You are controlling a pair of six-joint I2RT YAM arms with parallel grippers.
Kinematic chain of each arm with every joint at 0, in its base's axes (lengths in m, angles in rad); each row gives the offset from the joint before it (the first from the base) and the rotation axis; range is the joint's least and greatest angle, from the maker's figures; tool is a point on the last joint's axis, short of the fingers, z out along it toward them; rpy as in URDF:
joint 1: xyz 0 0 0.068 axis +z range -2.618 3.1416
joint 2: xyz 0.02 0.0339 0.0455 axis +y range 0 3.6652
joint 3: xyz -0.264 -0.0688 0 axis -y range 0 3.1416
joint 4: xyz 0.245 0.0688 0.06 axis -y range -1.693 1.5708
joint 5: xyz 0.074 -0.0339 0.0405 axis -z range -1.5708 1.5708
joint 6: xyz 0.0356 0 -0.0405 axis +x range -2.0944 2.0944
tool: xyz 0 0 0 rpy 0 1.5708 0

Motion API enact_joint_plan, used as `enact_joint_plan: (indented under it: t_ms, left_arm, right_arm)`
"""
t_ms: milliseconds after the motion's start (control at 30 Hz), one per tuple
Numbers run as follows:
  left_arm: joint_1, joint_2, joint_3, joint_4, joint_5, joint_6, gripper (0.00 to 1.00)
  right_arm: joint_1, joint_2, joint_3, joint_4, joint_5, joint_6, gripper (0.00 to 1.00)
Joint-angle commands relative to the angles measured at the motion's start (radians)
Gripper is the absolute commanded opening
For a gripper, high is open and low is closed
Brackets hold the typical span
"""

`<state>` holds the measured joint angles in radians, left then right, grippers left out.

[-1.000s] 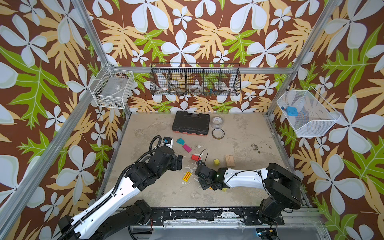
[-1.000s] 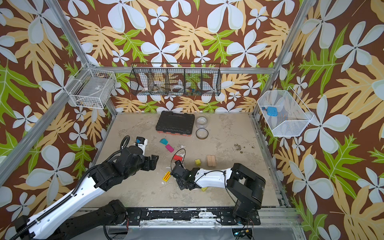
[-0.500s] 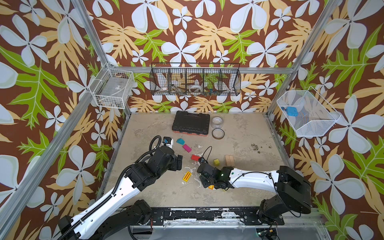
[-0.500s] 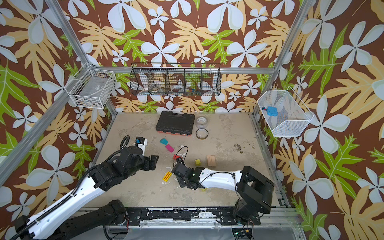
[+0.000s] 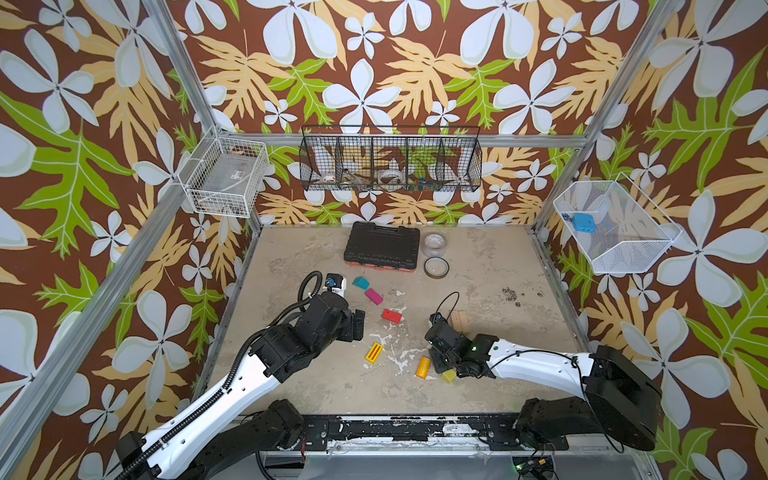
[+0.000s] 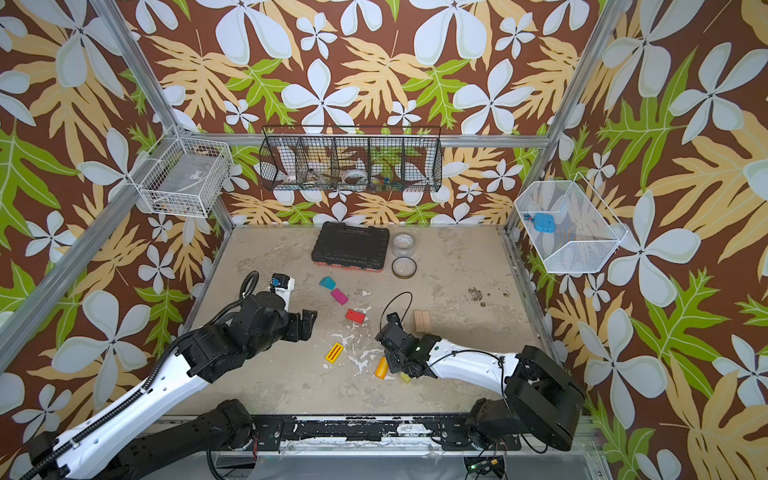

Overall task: Build the wood block tower
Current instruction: 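Carry the pink block toward the two wood bars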

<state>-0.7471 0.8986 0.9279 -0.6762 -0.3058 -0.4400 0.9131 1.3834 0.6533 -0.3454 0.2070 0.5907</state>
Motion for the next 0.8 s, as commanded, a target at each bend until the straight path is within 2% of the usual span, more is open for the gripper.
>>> enact_joint_plan:
  t_ms: [0, 200, 300, 367, 433, 467, 667, 767]
  left_arm:
    - [0.0, -0.002, -0.002, 0.015, -0.01, 0.008, 0.89]
    - [0.0, -0.003, -0.004, 0.015, -0.014, 0.007, 0.89]
    - [0.0, 0.005, -0.004, 0.015, -0.015, 0.007, 0.9]
    - [0.001, 0.011, -0.002, 0.012, -0.013, 0.007, 0.89]
    - [0.0, 0.01, -0.002, 0.015, -0.01, 0.009, 0.89]
    - [0.001, 0.01, -0.002, 0.014, -0.011, 0.009, 0.89]
    - [0.001, 0.011, -0.004, 0.012, -0.019, 0.005, 0.89]
    - [0.001, 0.013, -0.002, 0.012, -0.014, 0.007, 0.89]
  right_arm:
    - [-0.002, 0.015, -0.004, -0.021, 0.018, 0.003, 0.23]
    - [-0.014, 0.064, -0.009, -0.02, 0.029, 0.001, 0.23]
    - [-0.014, 0.082, -0.01, -0.02, 0.028, 0.001, 0.3]
    - [-0.015, 0.081, -0.014, -0.02, 0.033, 0.001, 0.43]
    - [-0.014, 0.071, -0.018, -0.021, 0.039, 0.001, 0.62]
    - [-0.014, 0.067, -0.018, -0.021, 0.036, 0.0, 0.65]
    - [-0.014, 0.037, -0.051, -0.033, 0.016, 0.028, 0.66]
    - [-0.024, 0.024, -0.065, -0.046, 0.045, 0.061, 0.61]
